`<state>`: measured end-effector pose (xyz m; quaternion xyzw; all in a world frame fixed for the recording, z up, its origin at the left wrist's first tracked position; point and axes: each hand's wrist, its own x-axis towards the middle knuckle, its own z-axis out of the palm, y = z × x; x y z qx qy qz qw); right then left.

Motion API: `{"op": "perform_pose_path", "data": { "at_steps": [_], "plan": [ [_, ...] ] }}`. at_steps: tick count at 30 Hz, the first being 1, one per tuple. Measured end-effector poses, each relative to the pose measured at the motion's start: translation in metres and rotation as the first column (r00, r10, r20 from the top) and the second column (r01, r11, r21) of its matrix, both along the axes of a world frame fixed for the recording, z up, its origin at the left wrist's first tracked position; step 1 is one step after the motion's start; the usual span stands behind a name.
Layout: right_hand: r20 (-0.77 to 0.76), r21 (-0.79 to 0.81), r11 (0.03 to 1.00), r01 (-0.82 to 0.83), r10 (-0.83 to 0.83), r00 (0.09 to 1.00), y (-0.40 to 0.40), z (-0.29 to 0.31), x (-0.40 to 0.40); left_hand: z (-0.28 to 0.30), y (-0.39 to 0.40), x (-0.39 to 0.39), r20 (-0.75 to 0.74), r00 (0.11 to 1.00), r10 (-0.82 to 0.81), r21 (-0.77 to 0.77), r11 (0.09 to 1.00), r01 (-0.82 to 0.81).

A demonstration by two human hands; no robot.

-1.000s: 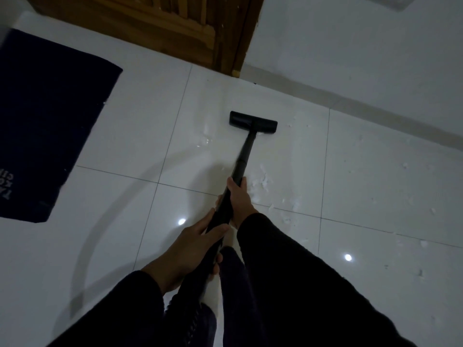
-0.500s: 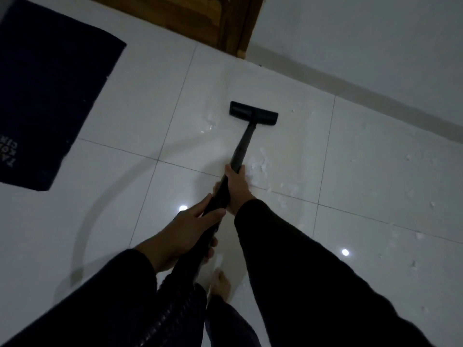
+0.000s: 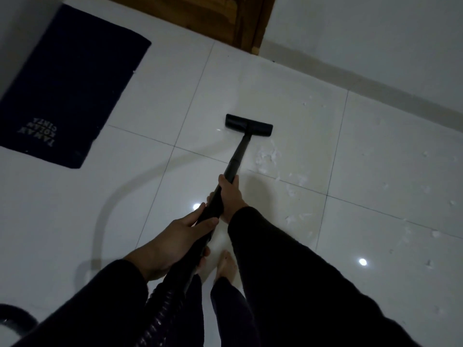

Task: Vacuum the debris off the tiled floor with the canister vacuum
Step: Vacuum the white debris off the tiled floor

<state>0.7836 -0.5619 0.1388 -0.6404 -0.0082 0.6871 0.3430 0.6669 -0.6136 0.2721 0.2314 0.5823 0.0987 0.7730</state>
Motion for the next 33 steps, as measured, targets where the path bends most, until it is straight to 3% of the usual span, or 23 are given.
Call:
{"op": "perform_pose_path", "data": {
  "at_steps": [11,33],
  "plan": [
    [0.017,-0.043,0.999,0.003,-0.003,1.000,-0.061,-0.002,-0.018,0.009,-0.058,-0.018,0.029,0.998,-0.050,0.008,0.999,0.049],
    [0.204,0.018,0.999,0.034,-0.037,0.978,-0.096,-0.030,0.019,-0.051,-0.087,0.001,0.124,0.979,-0.163,0.064,0.986,0.156]
  ]
}}
